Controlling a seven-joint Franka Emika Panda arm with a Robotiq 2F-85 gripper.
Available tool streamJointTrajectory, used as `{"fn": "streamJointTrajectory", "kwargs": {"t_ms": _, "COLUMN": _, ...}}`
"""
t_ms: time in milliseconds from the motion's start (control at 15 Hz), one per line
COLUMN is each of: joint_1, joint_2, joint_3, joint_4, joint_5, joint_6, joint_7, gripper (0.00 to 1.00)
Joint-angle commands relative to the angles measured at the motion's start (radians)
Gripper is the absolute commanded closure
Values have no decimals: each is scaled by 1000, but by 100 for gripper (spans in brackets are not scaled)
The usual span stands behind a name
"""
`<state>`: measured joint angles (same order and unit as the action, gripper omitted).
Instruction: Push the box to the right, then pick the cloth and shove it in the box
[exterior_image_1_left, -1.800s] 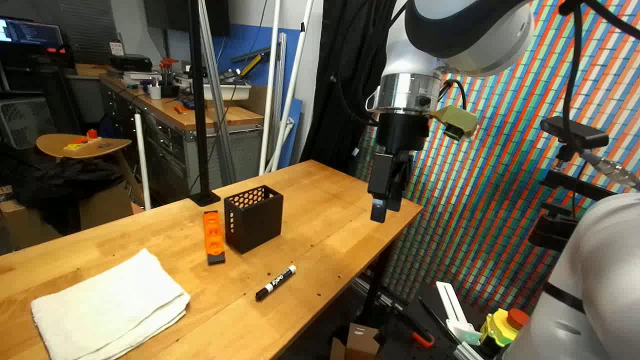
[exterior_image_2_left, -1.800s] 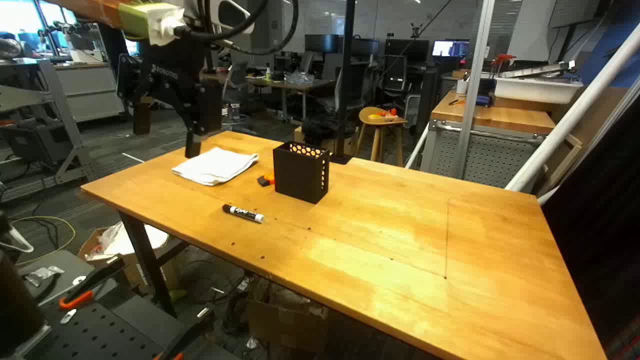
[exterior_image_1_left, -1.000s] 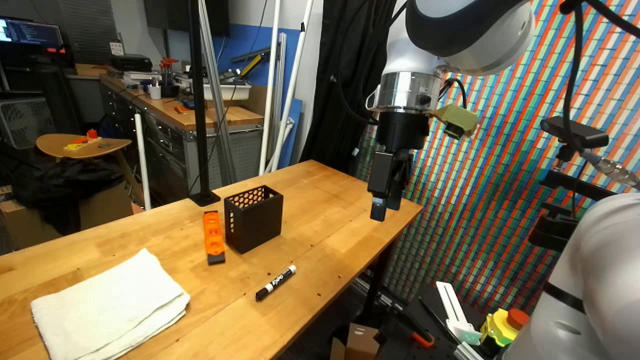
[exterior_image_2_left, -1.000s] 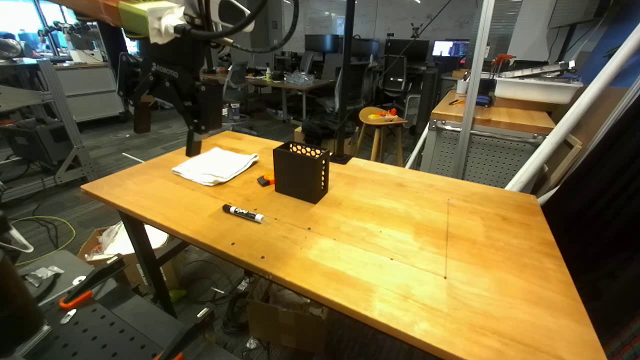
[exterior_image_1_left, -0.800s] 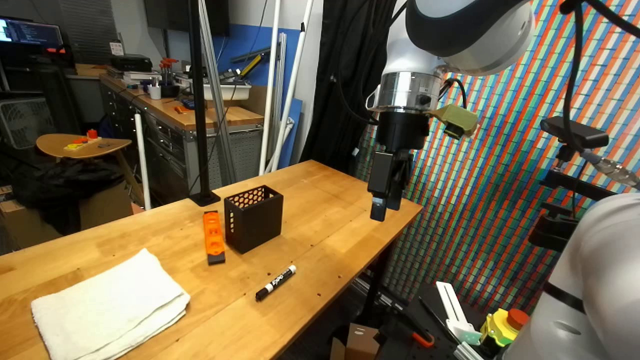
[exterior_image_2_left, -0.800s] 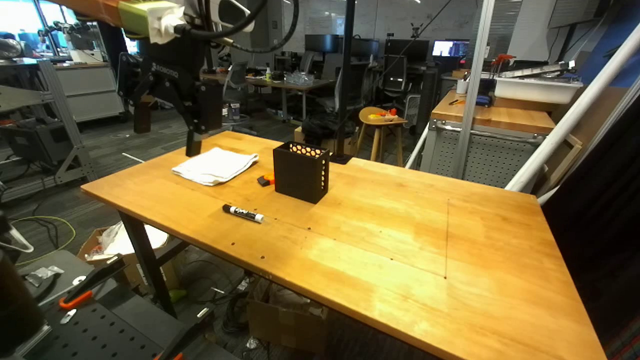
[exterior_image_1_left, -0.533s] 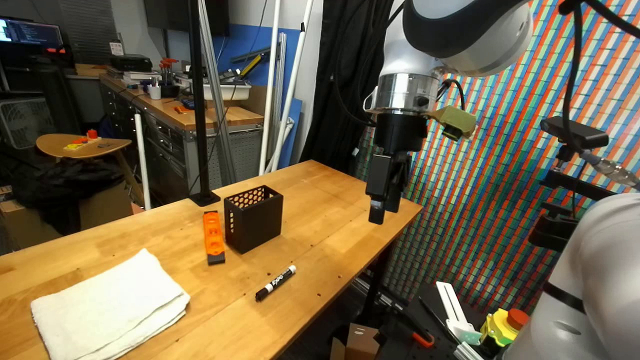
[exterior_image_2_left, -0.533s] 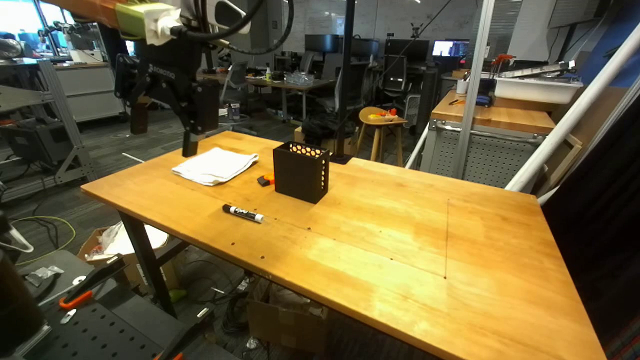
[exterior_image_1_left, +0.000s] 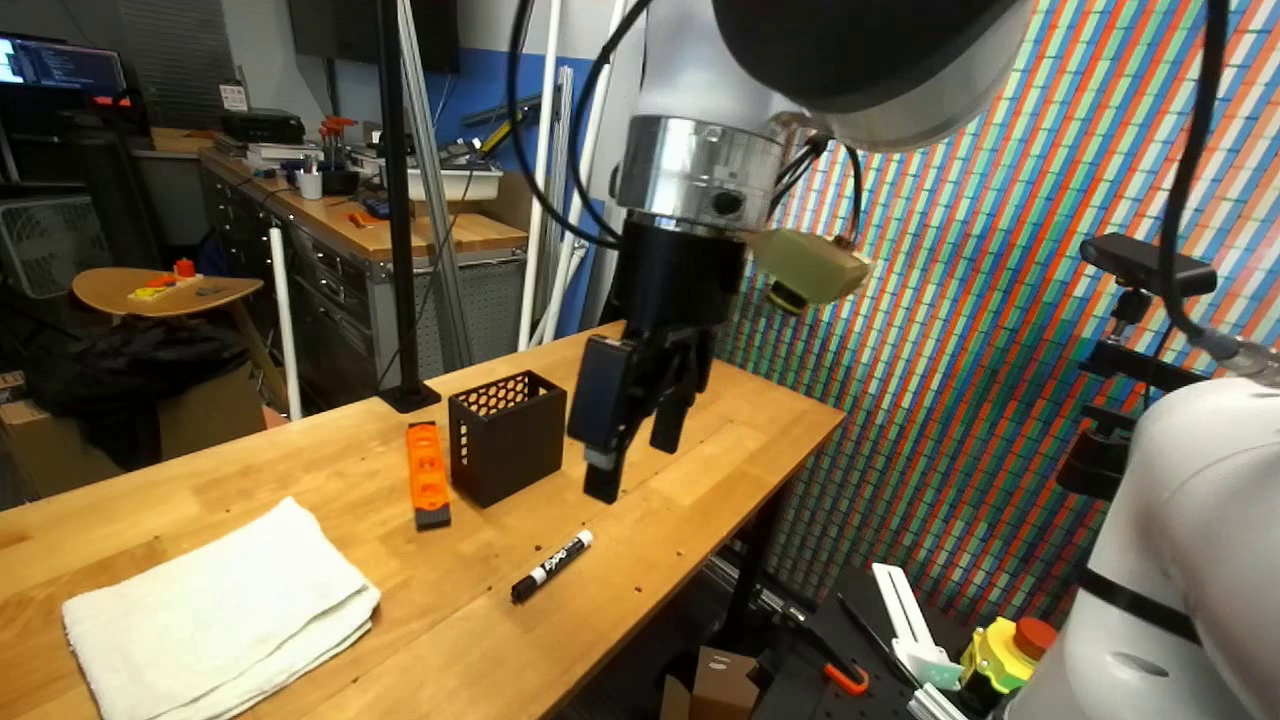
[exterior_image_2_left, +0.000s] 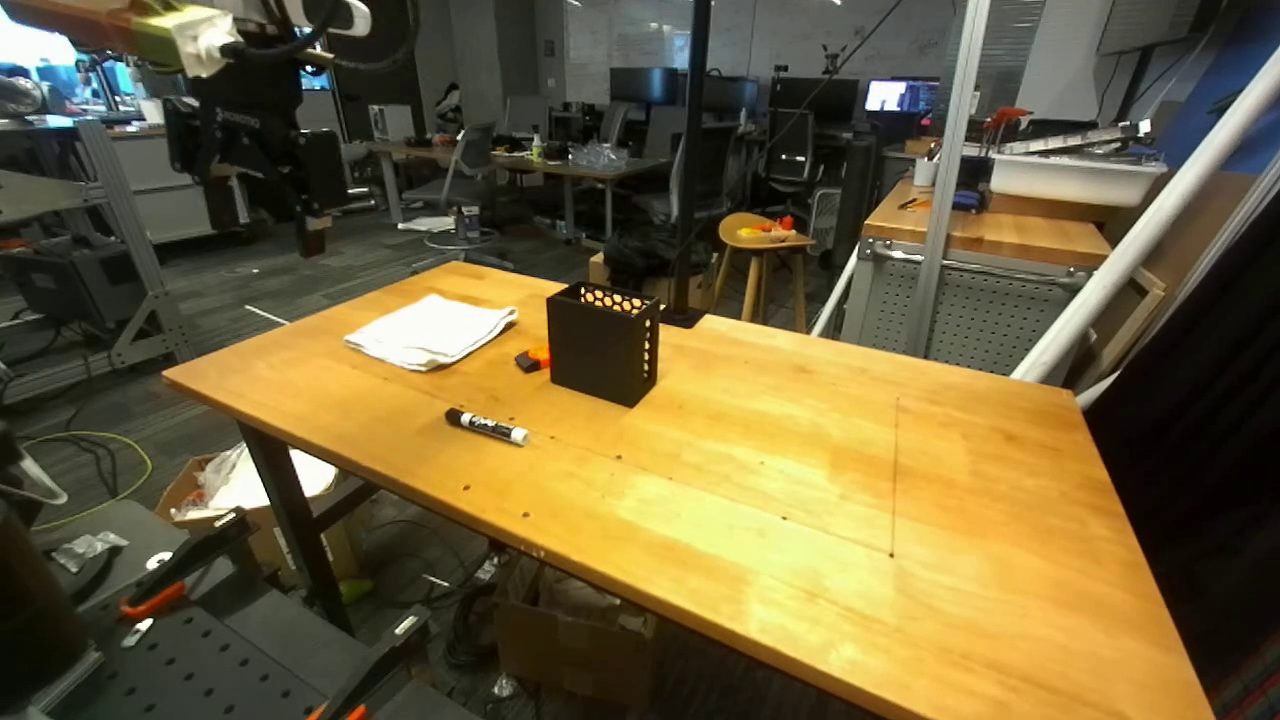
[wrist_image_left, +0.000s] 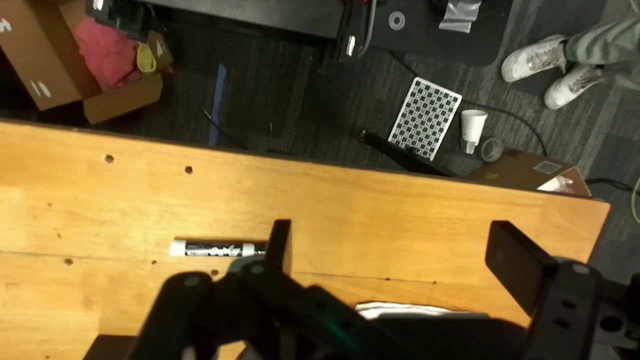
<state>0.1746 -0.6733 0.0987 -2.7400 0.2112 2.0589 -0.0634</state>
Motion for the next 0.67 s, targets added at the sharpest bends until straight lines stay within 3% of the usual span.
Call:
{"fn": "streamJointTrajectory", "kwargs": {"t_ms": 0, "joint_1": 39, "joint_2": 164, "joint_3": 125, "joint_4": 88, "joint_5": -13, "joint_6": 149, "joint_7": 128, "gripper": 0}}
{"fn": "streamJointTrajectory", "kwargs": {"t_ms": 267, "joint_1": 30, "joint_2": 380, "joint_3": 198, "joint_4": 218, "joint_5": -104, "joint_6": 264, "joint_7": 180, "gripper": 0}}
{"fn": "streamJointTrajectory", "kwargs": {"t_ms": 600, "joint_1": 21, "joint_2": 649, "joint_3": 188, "joint_4": 438, "joint_5": -266, "joint_6": 301, "joint_7": 173, "gripper": 0}}
